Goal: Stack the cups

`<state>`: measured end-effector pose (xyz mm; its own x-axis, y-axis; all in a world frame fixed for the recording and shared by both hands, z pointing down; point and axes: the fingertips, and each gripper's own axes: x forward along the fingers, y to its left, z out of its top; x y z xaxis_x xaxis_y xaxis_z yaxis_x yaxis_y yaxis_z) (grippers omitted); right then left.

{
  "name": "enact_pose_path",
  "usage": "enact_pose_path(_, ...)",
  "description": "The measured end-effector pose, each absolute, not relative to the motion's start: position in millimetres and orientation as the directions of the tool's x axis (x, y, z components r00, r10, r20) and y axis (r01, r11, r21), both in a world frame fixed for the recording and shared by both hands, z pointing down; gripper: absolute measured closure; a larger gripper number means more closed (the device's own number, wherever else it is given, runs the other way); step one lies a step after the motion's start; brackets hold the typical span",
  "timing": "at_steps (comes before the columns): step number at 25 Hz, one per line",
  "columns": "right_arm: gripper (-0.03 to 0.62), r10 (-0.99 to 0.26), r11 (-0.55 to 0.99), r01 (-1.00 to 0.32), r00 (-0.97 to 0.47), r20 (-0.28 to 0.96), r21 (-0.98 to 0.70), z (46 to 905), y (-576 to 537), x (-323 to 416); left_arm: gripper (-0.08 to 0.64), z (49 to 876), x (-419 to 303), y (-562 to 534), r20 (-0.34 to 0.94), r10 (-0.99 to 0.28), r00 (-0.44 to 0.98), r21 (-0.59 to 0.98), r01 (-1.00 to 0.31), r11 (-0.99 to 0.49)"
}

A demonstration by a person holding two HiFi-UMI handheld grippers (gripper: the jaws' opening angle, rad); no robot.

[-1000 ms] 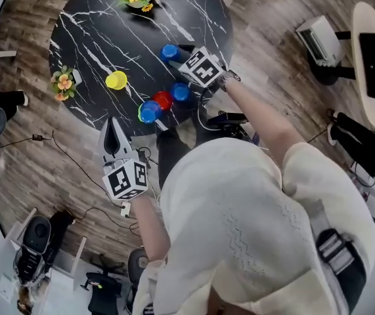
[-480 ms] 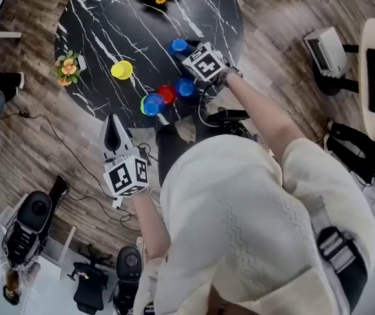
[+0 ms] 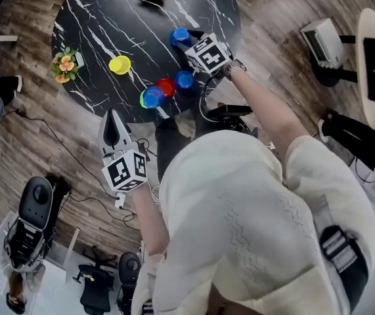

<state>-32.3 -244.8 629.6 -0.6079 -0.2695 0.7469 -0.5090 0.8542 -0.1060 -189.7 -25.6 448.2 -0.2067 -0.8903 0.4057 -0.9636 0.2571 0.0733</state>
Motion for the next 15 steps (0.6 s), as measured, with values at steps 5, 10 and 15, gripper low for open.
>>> enact_pose_path(5, 0.387, -0.308, 0.844, -0.528, -0.62, 0.721, -0.093, 605, -239, -25, 0.538, 452, -188, -23, 0.407, -0.9, -0.158, 0.083, -0.974, 0.209)
enact_pose_path(10, 0.387, -0.342, 0.828, -0.554, -0.627, 0.7, -0.091, 583, -228, -18, 0.538, 460, -186, -22, 0.416, -0.904, -0.095, 0.093, -0.985, 0.146)
enact_pose_path(15, 0.387, -0.356, 0.824, -0.559, -0.636, 0.684, -0.091, 560, -207, -12, 0.538, 463, -186, -20, 0.422, -0.906, -0.039, 0.091, -0.992, 0.085)
